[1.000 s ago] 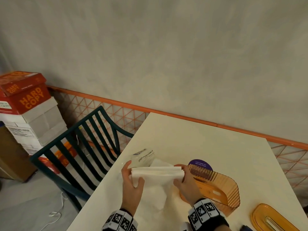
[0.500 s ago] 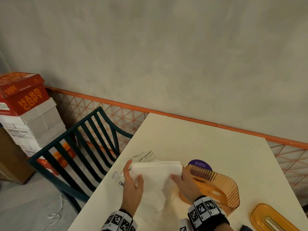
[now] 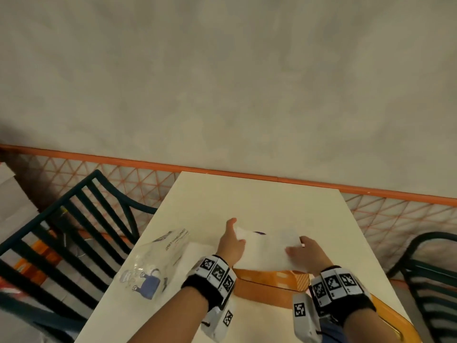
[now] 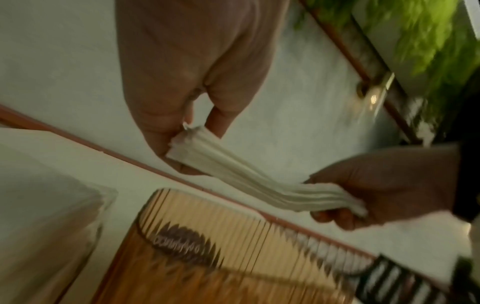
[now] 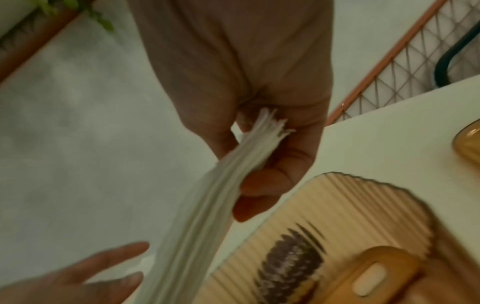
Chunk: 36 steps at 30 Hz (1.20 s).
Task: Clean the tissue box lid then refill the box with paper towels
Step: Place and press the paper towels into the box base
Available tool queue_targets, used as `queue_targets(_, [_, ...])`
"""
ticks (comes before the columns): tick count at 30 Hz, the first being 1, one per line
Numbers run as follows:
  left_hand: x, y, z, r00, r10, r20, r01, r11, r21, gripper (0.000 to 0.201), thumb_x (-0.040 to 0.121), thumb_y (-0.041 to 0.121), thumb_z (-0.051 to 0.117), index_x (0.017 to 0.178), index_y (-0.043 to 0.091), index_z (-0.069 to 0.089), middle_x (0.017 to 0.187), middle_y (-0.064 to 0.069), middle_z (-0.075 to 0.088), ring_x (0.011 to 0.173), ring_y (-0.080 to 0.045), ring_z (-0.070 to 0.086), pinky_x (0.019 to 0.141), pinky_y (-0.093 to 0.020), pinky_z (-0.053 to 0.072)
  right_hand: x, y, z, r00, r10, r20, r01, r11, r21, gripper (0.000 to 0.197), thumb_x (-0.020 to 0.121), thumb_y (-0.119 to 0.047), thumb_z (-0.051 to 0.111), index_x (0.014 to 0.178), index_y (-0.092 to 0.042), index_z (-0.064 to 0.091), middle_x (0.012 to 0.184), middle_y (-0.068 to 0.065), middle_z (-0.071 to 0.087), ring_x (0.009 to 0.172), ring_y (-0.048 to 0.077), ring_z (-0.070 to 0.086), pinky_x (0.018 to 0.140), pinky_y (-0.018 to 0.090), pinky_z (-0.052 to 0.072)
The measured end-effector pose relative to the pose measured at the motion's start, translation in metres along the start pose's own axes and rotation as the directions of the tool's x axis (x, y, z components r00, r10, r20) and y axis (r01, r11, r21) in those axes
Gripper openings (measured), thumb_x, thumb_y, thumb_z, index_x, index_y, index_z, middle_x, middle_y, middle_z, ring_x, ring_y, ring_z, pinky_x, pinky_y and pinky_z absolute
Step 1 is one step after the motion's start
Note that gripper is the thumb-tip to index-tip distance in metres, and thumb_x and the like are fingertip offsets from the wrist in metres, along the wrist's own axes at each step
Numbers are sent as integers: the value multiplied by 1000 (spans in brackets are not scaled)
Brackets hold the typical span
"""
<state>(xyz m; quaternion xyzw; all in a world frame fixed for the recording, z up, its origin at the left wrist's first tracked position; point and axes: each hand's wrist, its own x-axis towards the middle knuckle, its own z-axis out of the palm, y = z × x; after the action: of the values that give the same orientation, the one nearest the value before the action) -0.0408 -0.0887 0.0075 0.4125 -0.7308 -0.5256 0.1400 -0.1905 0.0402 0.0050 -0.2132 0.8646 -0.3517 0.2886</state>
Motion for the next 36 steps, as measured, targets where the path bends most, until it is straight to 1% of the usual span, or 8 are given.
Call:
queue_targets(5, [21, -19, 38, 997, -44, 66, 20, 947, 321, 58, 90, -3, 41, 143, 16, 27, 127, -17, 55, 114, -30, 56, 94, -36, 48, 6, 13, 10, 995, 99, 14, -85, 914, -397, 40, 91, -20, 51, 128, -3, 47, 134, 14, 52, 123, 29, 50, 98, 30, 41])
queue_targets(12, [24, -29, 57, 998, 46, 43, -63, 802, 594, 58, 93, -1, 33, 147, 15, 21, 141, -10, 44, 126, -24, 48, 103, -33, 42, 11, 16, 33, 992, 114, 47, -71, 838, -541, 38, 96, -19, 47, 132, -6, 46, 137, 9, 51, 127, 21, 49, 102, 25, 39])
queue_targets(15, [18, -28, 66, 988, 152, -25, -85, 679, 730, 58, 86, 0, 54, 140, 13, 37, 122, -10, 57, 108, -23, 59, 84, -29, 51, 13, 14, 36, 999, 41, 27, -16, 793, -609, 34, 98, -13, 40, 129, -5, 47, 135, 11, 52, 125, 22, 50, 101, 26, 41])
queue_targets(17, [15, -23, 68, 977, 209, 46, -163, 584, 795, 51, 59, 7, 82, 107, 14, 67, 95, -7, 66, 83, -21, 66, 63, -26, 55, 13, 9, 36, 1000, -7, -2, 4, 761, -649, 31, 96, -8, 38, 124, -8, 50, 128, 10, 56, 119, 22, 55, 95, 28, 46])
queue_targets(22, [23, -31, 75, 966, -89, 241, -148, 575, 805, 36, 96, 7, 38, 132, 6, 46, 138, -12, 45, 127, -27, 45, 108, -32, 36, 19, 13, 48, 974, 14, 224, 154, 683, -714, 35, 96, -7, 40, 129, -6, 52, 134, 11, 53, 125, 24, 49, 104, 30, 42])
queue_targets(27, [24, -32, 67, 957, -140, 255, -93, 684, 723, 34, 96, 13, 40, 127, 7, 51, 131, -12, 55, 120, -27, 53, 100, -33, 44, 15, 22, 50, 966, 16, 258, 176, 693, -699, 37, 96, -8, 41, 131, -10, 51, 137, 9, 51, 126, 23, 50, 105, 28, 41])
queue_targets(33, [-4, -29, 7, 951, 224, -212, -102, 876, 471, 23, 96, 17, 43, 110, 15, 61, 110, 0, 60, 105, -15, 54, 89, -28, 49, 7, 21, 22, 973, -197, 120, 230, 811, -538, 29, 90, -7, 43, 111, -15, 62, 109, 4, 67, 94, 18, 61, 81, 22, 46])
queue_targets(36, [-22, -55, -44, 896, 157, -416, 71, 873, 482, 25, 95, 19, 48, 117, 14, 58, 118, -3, 56, 111, -18, 48, 87, -28, 47, -2, 36, 11, 975, -224, 7, 201, 859, -471, 21, 91, -13, 47, 109, -17, 58, 86, -1, 62, 70, 14, 58, 67, 23, 51])
